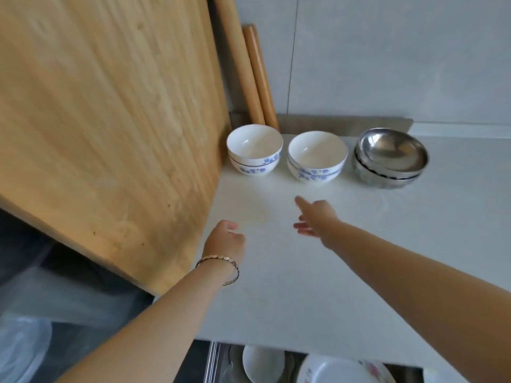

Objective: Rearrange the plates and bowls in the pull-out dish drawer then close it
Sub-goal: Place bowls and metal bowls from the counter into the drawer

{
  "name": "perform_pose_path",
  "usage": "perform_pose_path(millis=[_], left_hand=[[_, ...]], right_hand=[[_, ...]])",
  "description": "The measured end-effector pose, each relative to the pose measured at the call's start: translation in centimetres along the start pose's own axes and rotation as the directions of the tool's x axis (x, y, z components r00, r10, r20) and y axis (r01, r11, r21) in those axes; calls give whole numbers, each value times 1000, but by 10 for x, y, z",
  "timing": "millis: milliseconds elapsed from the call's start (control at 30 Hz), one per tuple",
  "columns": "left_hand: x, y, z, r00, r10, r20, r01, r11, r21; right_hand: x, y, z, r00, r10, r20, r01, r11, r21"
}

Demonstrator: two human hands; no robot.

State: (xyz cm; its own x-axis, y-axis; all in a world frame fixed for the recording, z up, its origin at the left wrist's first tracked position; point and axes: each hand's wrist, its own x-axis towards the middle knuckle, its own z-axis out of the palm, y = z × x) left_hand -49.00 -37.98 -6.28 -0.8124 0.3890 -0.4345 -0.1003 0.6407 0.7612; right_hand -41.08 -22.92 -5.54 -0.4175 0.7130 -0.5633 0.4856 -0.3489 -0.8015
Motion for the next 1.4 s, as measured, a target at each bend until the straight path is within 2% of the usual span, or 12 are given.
perform_pose_path(millis=[100,167,300,467,667,833,1000,1133,1233,1333,1400], left_hand=[[16,0,5,1000,11,22,-12,1000,17],[22,-3,8,999,30,45,-32,998,48],[25,-10,15,995,53,86,-60,995,82],[20,-10,23,990,63,126,-72,995,73],[19,-3,33,988,68,135,-81,993,91],[7,10,42,991,-34,130,47,994,-94],[-34,41,55,952,-76,297,160,950,-270],[-79,46,71,879,-105,465,235,944,-232],[-118,35,88,856,-117,504,185,979,-88],[-168,15,108,851,-112,514,122,992,15],[-202,-1,123,834,-125,537,133,991,25]], right_hand=[[36,-28,-4,990,106,-88,-76,955,288],[52,-39,-10,986,121,-112,-71,926,370],[69,-42,-26,991,98,-96,-42,884,466],[74,-42,-31,995,59,-75,-13,864,504],[69,-38,-28,998,44,-54,0,778,629],[38,-9,-55,995,91,-29,-59,826,560],[-21,39,-108,985,151,82,-171,887,429],[-75,79,-153,964,175,201,-238,906,350],[-113,108,-189,952,144,270,-199,962,186],[-149,134,-227,957,121,263,-124,992,-3],[-171,155,-251,960,141,242,-117,987,-109]])
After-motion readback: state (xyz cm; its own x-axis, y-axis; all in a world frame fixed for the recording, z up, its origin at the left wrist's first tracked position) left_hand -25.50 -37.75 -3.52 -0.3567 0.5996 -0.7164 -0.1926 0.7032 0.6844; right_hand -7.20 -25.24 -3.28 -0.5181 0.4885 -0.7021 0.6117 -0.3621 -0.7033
